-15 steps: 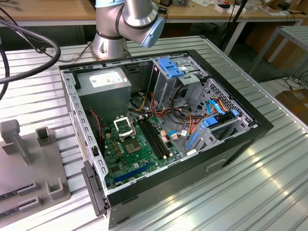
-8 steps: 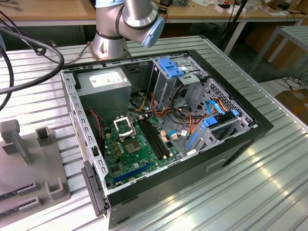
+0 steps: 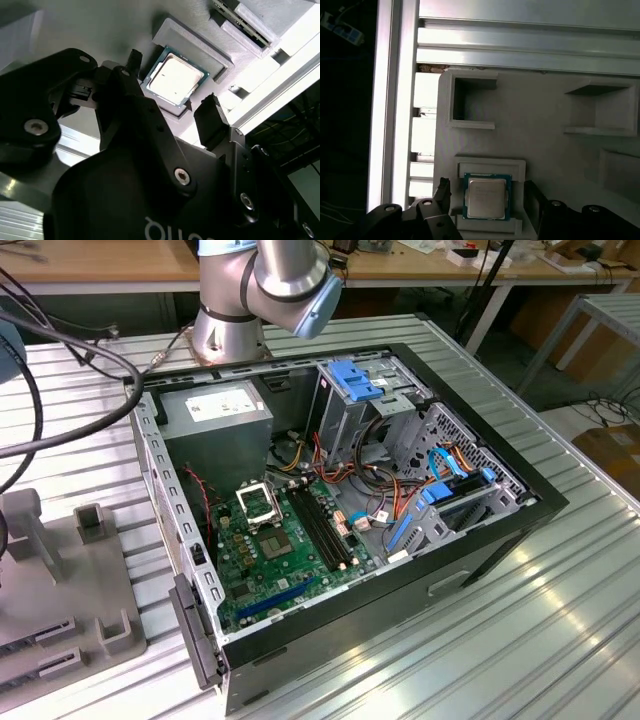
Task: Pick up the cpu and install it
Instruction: 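Reach for the cpu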
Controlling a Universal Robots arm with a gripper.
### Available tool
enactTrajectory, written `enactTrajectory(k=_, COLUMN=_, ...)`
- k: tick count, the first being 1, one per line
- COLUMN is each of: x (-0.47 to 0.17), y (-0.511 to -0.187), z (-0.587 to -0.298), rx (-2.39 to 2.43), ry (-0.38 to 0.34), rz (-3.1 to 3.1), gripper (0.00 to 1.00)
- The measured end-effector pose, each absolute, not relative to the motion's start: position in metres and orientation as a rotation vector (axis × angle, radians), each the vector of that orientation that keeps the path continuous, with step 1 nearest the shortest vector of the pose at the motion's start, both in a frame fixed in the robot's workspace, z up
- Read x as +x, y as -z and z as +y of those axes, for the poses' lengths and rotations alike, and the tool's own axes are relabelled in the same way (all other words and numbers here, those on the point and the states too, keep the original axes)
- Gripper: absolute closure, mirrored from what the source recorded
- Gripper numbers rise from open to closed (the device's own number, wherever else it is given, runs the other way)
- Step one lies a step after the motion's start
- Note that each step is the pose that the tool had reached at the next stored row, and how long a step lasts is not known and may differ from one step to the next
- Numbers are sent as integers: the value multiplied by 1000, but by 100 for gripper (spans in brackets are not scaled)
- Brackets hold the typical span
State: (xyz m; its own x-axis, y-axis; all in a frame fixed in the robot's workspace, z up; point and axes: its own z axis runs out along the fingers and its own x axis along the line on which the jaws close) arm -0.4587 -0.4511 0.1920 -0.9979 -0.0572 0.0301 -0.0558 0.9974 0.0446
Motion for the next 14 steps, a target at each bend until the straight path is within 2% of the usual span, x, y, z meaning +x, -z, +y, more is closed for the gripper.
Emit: enactTrajectory(k=14, x=-460, y=-190, z=-453, rx=89, ry=59, rz=-3110, gripper=31)
